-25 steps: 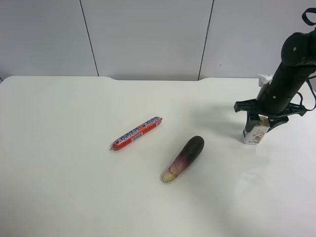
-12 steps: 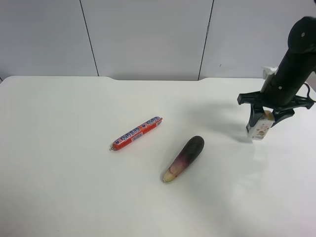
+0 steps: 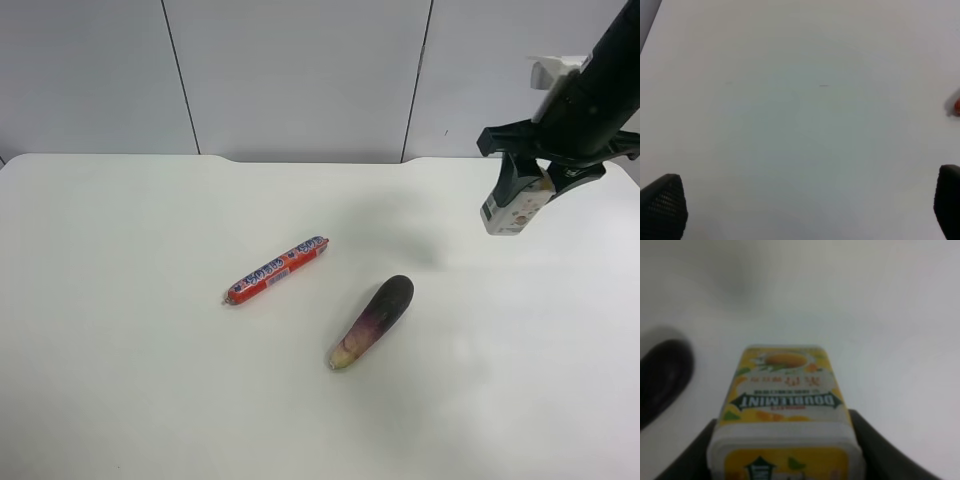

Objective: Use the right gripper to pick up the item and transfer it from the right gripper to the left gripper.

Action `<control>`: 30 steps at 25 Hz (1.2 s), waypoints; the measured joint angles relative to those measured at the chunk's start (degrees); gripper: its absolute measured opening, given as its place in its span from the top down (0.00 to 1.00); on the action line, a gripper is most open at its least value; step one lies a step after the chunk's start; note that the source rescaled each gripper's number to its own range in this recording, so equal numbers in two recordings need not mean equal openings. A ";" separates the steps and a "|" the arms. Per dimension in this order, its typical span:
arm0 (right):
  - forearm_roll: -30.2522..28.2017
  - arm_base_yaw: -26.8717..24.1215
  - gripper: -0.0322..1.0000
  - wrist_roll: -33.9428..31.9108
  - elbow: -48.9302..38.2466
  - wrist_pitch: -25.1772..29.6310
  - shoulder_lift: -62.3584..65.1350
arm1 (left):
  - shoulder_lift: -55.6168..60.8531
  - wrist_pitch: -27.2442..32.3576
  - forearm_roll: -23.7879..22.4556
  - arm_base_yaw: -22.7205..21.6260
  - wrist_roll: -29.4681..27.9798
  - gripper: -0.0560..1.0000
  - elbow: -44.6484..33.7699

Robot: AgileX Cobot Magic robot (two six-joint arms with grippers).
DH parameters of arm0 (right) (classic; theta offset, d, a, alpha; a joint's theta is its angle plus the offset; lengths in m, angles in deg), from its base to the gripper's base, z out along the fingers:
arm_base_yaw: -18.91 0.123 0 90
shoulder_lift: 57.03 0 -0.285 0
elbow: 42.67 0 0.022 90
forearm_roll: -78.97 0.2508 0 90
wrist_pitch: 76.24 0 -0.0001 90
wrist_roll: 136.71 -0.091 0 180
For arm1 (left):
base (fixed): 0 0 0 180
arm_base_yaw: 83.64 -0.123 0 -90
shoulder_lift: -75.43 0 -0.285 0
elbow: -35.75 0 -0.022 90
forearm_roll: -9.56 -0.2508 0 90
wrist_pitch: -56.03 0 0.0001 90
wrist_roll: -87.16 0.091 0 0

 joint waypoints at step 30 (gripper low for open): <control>34.27 23.51 0.97 30.90 0.17 -3.22 5.53 | -11.05 2.16 18.76 2.17 18.03 0.00 4.22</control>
